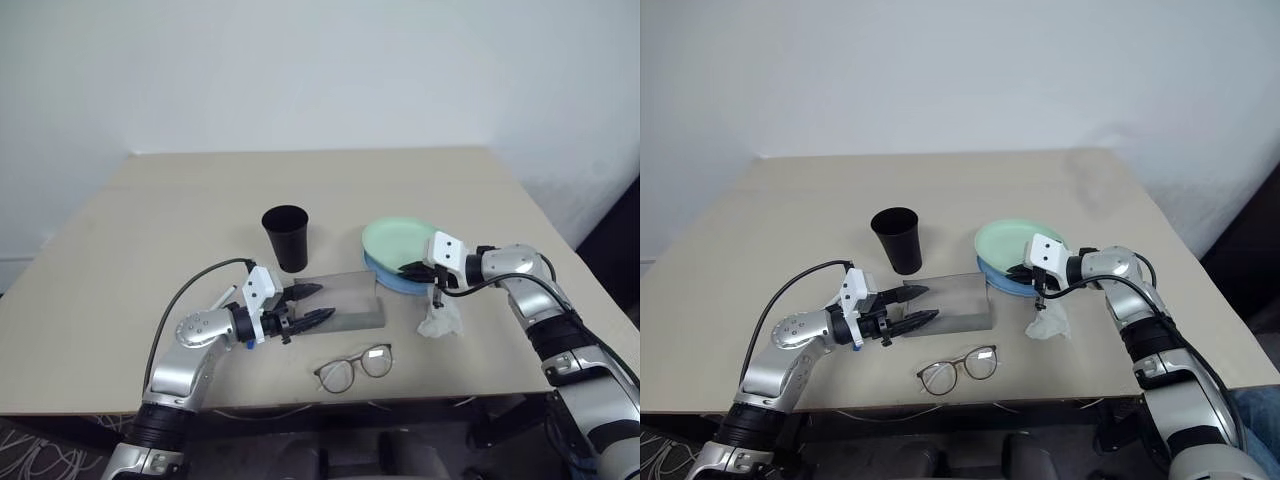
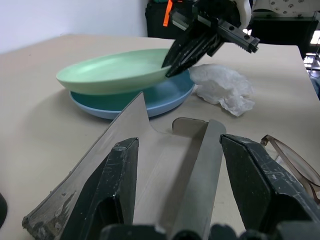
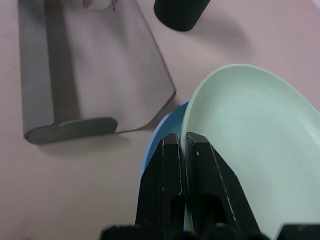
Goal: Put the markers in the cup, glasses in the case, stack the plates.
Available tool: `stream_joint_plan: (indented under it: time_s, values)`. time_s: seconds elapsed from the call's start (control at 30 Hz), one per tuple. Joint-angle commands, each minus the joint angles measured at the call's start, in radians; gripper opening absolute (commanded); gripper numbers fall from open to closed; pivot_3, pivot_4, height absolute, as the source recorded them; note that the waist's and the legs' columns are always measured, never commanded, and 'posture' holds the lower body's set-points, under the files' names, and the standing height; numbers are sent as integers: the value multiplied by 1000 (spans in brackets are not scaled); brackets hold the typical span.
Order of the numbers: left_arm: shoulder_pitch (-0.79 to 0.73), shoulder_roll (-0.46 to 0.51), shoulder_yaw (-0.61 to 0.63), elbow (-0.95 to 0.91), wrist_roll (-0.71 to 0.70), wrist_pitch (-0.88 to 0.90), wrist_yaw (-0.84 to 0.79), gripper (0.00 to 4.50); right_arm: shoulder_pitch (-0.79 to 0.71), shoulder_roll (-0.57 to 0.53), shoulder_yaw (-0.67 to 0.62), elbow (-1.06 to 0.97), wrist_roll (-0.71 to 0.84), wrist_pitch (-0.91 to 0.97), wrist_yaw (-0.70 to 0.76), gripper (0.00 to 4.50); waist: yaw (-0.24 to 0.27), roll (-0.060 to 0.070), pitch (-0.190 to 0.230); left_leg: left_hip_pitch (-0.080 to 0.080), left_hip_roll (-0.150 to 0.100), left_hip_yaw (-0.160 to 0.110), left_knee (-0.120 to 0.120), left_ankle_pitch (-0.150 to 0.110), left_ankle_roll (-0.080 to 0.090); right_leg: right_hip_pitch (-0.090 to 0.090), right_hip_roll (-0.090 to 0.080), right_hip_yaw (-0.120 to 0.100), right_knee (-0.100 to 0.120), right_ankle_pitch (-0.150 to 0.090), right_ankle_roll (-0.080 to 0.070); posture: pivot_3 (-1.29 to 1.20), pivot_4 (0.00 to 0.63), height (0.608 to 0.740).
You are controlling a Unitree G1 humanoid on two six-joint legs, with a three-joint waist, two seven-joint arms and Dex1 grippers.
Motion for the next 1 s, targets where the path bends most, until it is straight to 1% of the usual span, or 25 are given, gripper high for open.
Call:
stream_joint_plan:
  time_s: [0.03,0.17,0.43,0.53,0.57,0.67,0.87,0.9,1.0]
  values:
    - [-32,-1,16,-17,-3,-17,-1,2733,-5,-24,-12,-35,-14,-15,-9,152,0,0,0,2,0,2,0,0,0,0,0,2,1,0,0,0,0,740]
    - [-35,-3,14,-13,-2,-19,-4,2733,-1,-28,-12,-25,-28,-29,-20,152,-11,-1,0,7,0,9,0,0,0,2,0,8,3,0,0,0,0,740]
    - [-35,-3,14,-13,-1,-21,-5,2733,-15,-8,-13,-3,-29,-33,-27,152,-46,-1,0,8,1,11,-1,0,0,1,1,10,4,0,0,0,0,740]
    - [-31,-3,14,-17,-1,-20,-3,2733,-25,1,-22,7,-21,-38,-32,790,-51,-1,0,8,1,11,-2,0,0,1,2,11,4,0,0,0,0,740]
    - [-30,-2,15,-18,-1,-19,-2,2733,-27,3,-24,9,-19,-40,-32,1072,-51,-1,0,8,1,11,-2,0,0,1,2,11,4,0,0,0,0,740]
    - [-27,-2,16,-20,-2,-19,-1,2733,-31,7,-27,5,-5,-37,-15,2098,-50,-1,0,8,1,11,-2,0,0,1,2,11,4,0,0,0,0,740]
    - [-26,-3,15,-20,-2,-18,1,2733,-41,16,-35,0,-1,-56,-35,4207,-50,-2,0,8,1,11,-2,0,0,1,2,12,4,0,0,0,0,740]
    - [-26,-4,14,-21,-2,-18,1,2733,-43,18,-38,-2,2,-55,-38,4476,-50,-2,0,8,1,11,-2,0,0,1,2,12,4,0,0,0,0,740]
    - [-27,-4,14,-20,-1,-19,2,2733,-53,14,-49,-18,13,-46,-35,4476,-50,-2,0,8,1,11,-2,0,0,1,2,12,4,0,0,0,0,740]
